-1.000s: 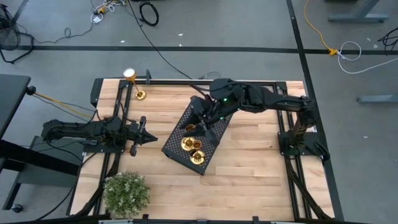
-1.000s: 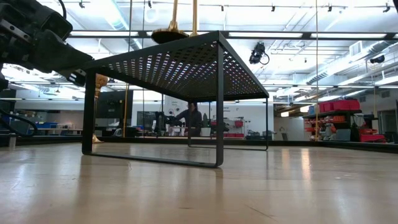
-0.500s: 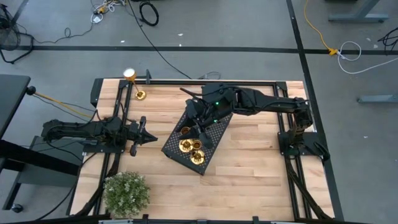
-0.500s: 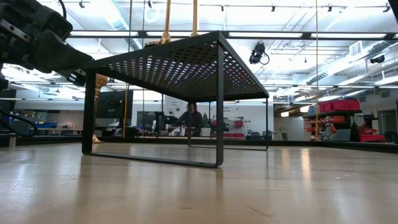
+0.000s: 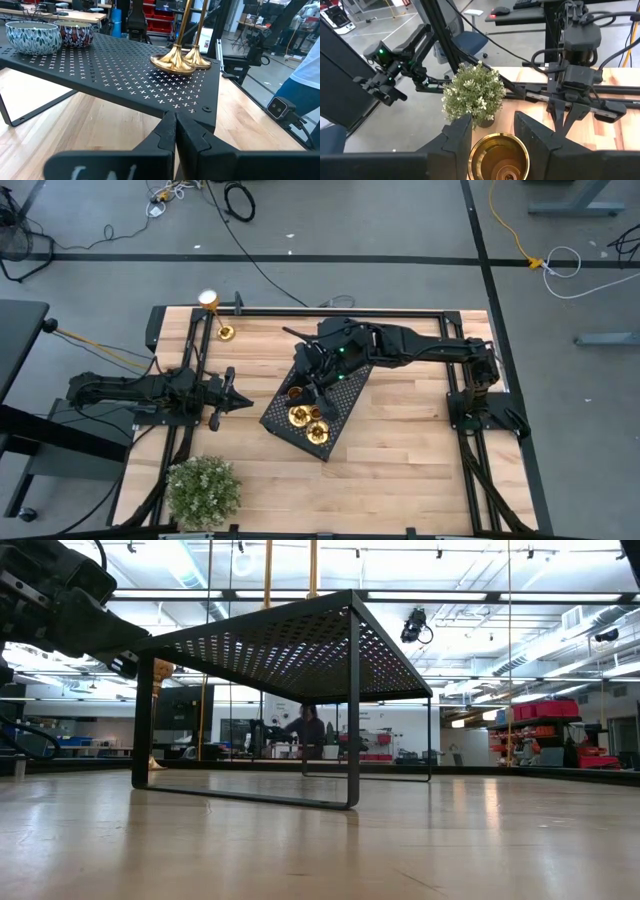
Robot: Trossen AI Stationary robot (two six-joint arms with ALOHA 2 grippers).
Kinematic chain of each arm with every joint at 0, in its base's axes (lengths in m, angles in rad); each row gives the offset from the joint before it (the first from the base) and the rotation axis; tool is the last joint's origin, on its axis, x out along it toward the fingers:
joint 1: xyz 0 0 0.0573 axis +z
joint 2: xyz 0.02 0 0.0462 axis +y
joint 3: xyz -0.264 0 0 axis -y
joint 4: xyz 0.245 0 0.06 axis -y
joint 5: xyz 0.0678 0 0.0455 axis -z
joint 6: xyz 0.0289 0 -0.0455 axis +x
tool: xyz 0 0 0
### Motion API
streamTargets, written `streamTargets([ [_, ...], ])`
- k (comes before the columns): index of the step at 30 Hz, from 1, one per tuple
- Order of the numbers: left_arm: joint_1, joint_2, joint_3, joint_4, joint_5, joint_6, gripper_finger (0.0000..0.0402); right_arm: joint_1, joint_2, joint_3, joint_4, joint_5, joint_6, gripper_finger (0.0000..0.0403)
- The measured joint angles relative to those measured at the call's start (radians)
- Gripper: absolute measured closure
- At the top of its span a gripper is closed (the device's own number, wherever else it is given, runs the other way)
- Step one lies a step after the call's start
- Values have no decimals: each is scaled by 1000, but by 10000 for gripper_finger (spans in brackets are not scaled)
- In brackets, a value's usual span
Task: Stock candles on shelf
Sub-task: Put the bottom gold candle holder on the shelf
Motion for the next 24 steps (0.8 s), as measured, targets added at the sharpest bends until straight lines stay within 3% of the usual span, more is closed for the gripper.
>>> streamTargets([
  [24,0,0,0,0,0,0,387,-12,6,0,-25,0,-8,266],
])
